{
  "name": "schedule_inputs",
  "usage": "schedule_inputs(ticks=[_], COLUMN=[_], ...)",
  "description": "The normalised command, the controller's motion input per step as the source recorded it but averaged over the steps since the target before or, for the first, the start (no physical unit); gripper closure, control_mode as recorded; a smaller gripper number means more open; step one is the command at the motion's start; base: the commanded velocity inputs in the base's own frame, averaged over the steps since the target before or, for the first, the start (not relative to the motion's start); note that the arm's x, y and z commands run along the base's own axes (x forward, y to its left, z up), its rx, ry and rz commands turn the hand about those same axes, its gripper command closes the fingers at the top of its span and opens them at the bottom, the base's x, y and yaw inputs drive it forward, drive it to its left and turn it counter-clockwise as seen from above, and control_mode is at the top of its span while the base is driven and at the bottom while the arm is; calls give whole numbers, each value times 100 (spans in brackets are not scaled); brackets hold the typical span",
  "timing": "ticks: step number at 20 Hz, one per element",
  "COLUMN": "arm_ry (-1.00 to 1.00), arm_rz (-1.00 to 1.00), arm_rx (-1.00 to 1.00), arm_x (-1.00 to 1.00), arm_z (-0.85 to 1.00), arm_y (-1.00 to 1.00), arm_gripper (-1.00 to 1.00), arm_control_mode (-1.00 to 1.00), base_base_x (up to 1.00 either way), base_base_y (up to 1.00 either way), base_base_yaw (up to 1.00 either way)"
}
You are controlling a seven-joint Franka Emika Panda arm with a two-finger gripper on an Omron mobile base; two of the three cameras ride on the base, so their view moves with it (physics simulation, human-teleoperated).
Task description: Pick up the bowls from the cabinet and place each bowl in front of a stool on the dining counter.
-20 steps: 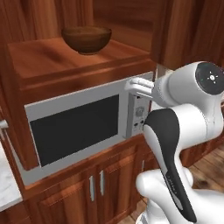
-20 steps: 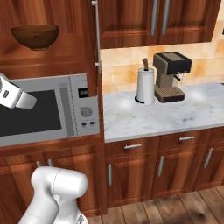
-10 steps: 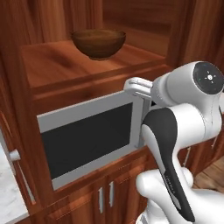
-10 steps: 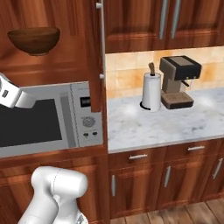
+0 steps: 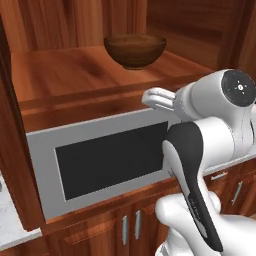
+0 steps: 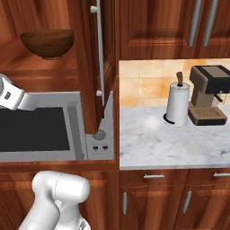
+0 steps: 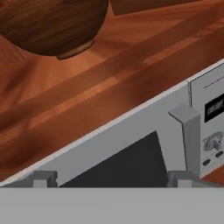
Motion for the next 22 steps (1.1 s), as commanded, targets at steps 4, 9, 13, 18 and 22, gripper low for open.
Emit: schedule_inputs(ticks=[4,9,13,18,22], arm_ry=[0,2,7,-10,-3], arm_rz=[0,0,15,21,-5], arm_rx=[0,2,11,8,0], arm_x=[0,0,-46,-30,22], arm_z=[0,20,100,97,76], arm_y=[0,0,-20,-29,-10], arm_gripper=[-100,-100,-100,-100,-100], arm_control_mode=[100,-100,-100,-100,-100], base_base_x=[90,45,0,0,0], base_base_y=[-11,-12,0,0,0], base_base_yaw=[-3,0,0,0,0])
